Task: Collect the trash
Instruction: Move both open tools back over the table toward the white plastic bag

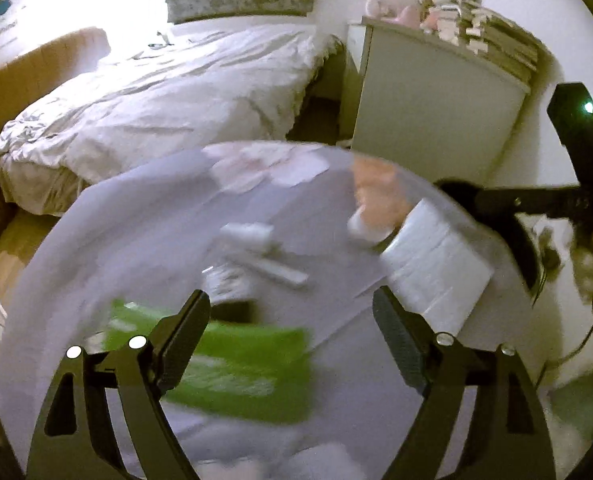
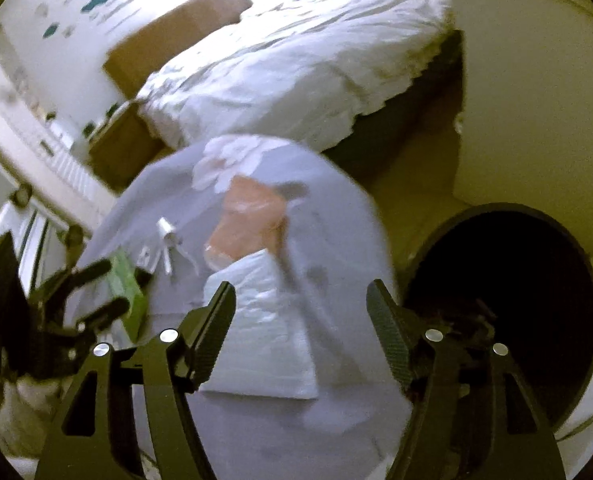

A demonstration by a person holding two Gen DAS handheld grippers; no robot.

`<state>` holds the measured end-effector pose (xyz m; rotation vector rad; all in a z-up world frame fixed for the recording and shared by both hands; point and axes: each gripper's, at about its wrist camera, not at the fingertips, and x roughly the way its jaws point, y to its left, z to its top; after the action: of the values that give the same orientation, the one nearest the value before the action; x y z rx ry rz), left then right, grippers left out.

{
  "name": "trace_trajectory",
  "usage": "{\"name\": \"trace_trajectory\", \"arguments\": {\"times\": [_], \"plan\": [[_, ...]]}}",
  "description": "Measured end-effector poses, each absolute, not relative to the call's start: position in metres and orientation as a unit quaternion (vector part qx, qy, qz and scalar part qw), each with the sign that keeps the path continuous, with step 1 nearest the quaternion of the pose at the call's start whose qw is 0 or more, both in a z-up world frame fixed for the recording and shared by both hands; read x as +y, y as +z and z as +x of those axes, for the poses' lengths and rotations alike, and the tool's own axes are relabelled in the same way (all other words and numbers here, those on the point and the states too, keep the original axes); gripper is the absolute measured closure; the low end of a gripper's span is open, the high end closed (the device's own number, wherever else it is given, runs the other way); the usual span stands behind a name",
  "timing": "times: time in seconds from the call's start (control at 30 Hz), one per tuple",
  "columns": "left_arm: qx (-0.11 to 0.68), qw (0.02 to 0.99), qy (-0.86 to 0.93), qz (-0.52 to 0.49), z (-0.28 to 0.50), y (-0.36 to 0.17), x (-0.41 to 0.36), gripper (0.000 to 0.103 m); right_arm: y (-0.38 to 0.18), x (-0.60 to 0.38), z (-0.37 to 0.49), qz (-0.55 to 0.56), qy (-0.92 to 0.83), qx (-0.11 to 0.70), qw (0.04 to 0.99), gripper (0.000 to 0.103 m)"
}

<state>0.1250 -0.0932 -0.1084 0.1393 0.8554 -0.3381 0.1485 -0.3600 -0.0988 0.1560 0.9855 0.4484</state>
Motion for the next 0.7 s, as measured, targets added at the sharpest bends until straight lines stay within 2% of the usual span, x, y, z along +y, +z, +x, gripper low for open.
{"name": "trace_trajectory", "arguments": {"times": [0.07, 0.2, 0.27, 0.4, 0.47, 0.6, 0.7], "plan": [[0.417, 0.886, -0.184, 0.089, 0.124, -0.111, -0.074, 0.018, -0.104, -0.349, 0.148, 0.064, 0.223, 0.476, 0.848, 0.029], [0.411, 0.864, -0.237, 0.170, 0.127, -0.116, -0.051, 0.017, -0.115, -0.327, 0.146, 0.029, 0.236, 0.491, 0.838, 0.028], [0.411, 0.853, -0.253, 0.201, 0.129, -0.119, -0.045, 0.010, -0.119, -0.319, 0.146, 0.016, 0.236, 0.496, 0.835, 0.022], [0.411, 0.835, -0.271, 0.246, 0.136, -0.130, -0.041, 0.009, -0.132, -0.296, 0.144, -0.025, 0.237, 0.508, 0.828, 0.018], [0.408, 0.831, -0.279, 0.255, 0.139, -0.133, -0.042, 0.009, -0.137, -0.282, 0.139, -0.063, 0.233, 0.501, 0.831, 0.009], [0.398, 0.812, -0.308, 0.295, 0.131, -0.144, -0.053, 0.008, -0.145, -0.263, 0.130, -0.126, 0.228, 0.490, 0.832, 0.009], [0.385, 0.801, -0.327, 0.320, 0.123, -0.147, -0.061, 0.005, -0.150, -0.260, 0.128, -0.128, 0.230, 0.487, 0.833, 0.009]]}}
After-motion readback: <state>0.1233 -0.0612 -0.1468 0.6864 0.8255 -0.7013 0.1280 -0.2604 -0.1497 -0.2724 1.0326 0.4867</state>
